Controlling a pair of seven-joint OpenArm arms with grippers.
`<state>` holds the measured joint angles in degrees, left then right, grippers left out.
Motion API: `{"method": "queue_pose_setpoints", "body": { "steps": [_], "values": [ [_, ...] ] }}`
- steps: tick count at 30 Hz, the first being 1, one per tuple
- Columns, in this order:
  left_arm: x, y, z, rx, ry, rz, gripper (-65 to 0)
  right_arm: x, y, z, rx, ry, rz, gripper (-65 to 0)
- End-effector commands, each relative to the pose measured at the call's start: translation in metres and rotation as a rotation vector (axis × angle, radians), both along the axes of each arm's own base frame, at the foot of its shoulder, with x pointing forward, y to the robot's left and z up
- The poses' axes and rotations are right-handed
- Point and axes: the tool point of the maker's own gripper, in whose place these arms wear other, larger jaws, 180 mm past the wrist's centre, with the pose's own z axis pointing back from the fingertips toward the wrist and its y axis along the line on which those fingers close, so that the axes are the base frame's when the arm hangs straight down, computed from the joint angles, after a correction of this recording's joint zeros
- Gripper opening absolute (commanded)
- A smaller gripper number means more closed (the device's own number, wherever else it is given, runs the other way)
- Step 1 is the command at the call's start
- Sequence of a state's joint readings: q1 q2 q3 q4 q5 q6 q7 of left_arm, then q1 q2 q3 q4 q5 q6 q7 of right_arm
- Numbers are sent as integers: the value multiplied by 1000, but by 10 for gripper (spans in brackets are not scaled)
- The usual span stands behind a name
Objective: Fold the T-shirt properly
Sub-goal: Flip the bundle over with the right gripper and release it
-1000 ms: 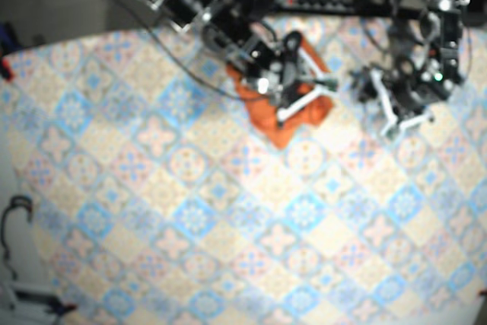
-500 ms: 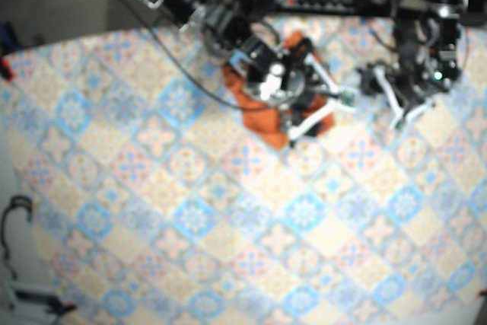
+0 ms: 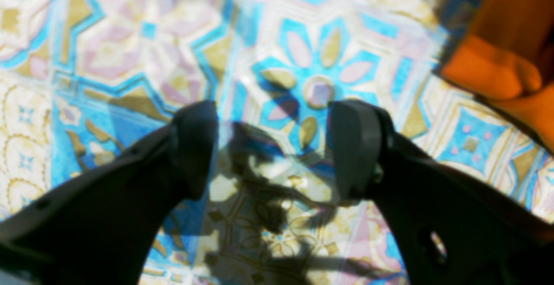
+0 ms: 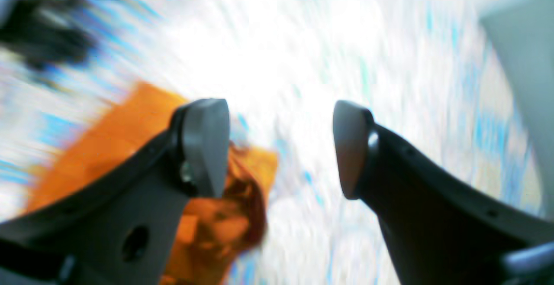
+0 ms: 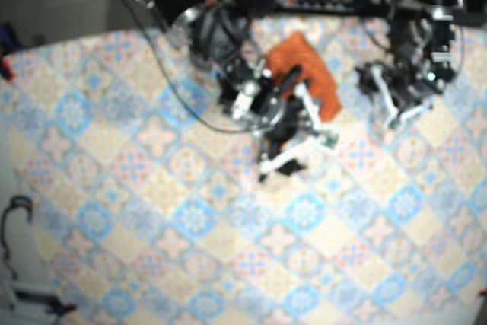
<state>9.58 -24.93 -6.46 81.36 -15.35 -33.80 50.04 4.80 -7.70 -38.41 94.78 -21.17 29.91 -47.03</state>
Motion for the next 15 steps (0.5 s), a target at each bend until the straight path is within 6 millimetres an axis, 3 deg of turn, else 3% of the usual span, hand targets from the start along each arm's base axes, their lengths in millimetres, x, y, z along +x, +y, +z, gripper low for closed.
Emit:
{"method": "queue_pose_setpoints", "body": {
  "steps": [1,6,9,15],
  "values": [
    [9,8,9,15,-32,-1,-239,8,-3,3,16,-8,-14,-282],
    [9,8,9,15,-32,-1,-239,19,-50,-39,-56,83,-119,-282],
    [8,8,9,16,-31,-1,-239,16,-64,-47,-84,99,-137,-282],
    [8,8,9,19,-26,-2,-239,-14,-69,-65,-107,165,-147,-282]
  ]
}}
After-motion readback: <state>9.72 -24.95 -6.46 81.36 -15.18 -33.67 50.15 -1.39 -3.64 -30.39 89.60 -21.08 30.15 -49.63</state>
